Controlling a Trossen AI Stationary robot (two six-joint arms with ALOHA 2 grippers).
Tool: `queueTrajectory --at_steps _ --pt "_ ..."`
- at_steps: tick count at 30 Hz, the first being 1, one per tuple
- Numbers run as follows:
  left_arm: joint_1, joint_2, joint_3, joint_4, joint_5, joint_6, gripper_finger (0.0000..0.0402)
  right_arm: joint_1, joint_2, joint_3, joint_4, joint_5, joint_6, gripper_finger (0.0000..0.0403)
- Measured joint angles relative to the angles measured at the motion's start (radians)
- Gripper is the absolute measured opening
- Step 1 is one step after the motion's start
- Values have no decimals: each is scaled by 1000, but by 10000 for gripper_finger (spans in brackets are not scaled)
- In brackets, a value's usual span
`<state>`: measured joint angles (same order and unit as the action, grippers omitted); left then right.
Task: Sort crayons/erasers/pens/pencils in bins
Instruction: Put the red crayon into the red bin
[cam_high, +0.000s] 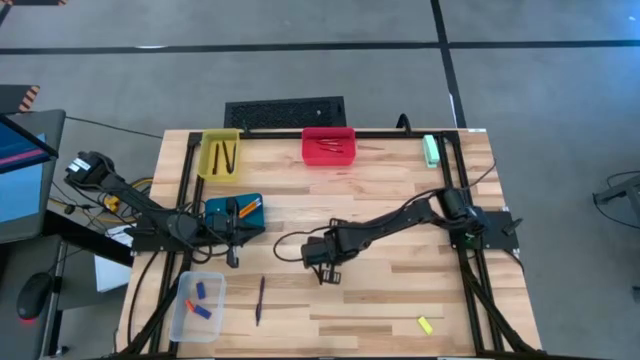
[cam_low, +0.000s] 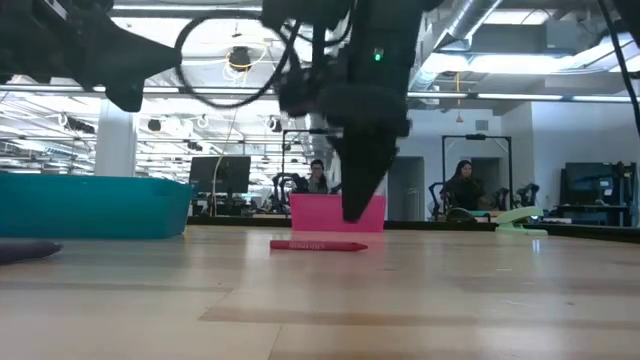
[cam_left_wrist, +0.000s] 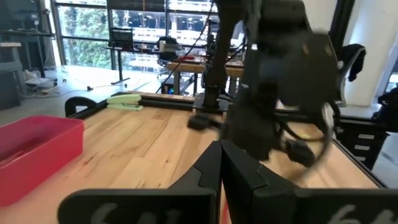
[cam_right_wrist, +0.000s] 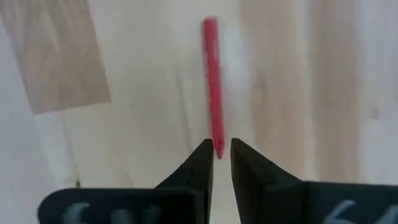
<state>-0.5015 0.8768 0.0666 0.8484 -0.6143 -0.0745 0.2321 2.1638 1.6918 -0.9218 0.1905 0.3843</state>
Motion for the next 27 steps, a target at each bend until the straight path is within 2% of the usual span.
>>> queueTrajectory --at_steps 3,9,14,18,21,27 --pt "-11 0 0 3 1 12 0 -4 -60 -19 -13 58 -5 60" --pt "-19 0 0 3 1 28 0 -30 -116 -85 60 46 -42 65" --pt "-19 0 0 -2 1 29 0 -63 -83 -120 152 -42 -125 121" --pt "-19 0 0 -5 0 29 0 -88 -61 -119 199 -64 -188 177" --pt "-19 0 0 -3 -1 29 0 -113 -36 -119 222 -78 -208 199" --pt "-19 0 1 -29 -20 28 0 -145 19 -111 230 -64 -228 182"
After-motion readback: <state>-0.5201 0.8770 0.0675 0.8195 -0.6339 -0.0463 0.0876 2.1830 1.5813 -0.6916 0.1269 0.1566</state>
